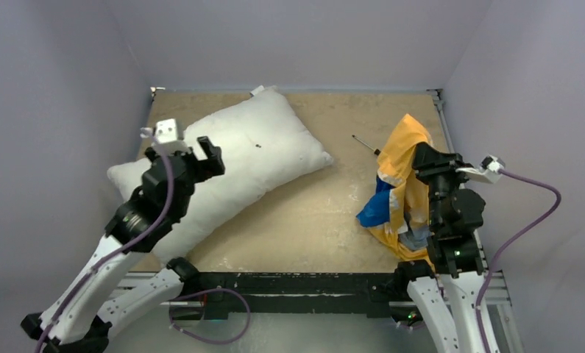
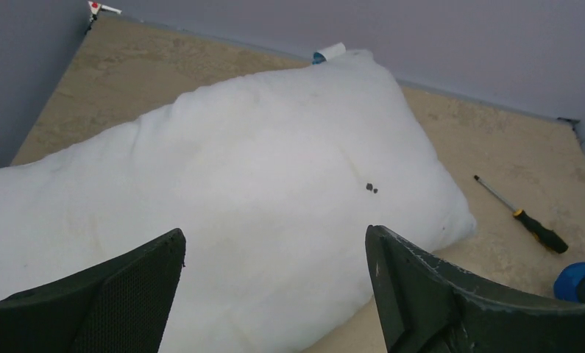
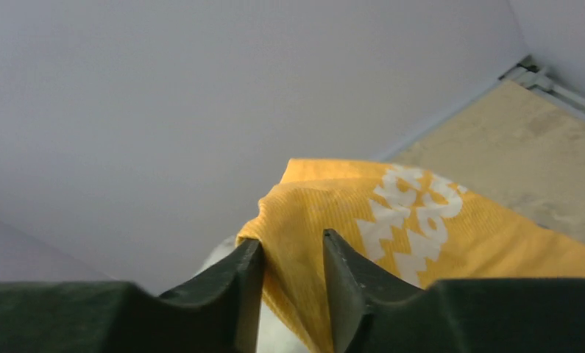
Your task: Remove the pillowcase from the pillow
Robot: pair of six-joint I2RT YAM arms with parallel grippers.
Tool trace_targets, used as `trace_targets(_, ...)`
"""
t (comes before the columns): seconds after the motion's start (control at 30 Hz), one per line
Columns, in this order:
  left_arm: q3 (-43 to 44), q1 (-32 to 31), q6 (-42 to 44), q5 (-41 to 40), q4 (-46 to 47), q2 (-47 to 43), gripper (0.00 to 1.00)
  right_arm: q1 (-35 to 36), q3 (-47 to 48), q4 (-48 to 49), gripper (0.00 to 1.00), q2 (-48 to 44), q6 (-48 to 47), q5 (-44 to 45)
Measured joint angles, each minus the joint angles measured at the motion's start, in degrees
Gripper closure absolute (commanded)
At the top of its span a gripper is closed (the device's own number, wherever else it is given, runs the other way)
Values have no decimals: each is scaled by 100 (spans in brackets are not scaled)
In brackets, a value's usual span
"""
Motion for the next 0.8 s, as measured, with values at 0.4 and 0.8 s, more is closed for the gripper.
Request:
trace_targets(0.4,920,0,254,-485,-1261,-1832,7,0,1204,-632,1,-603,-149,-236)
trace_targets(0.8,1285,0,629,-616,-1620,-2872,5,0,2367,-431,1,-2009,-1196,-105)
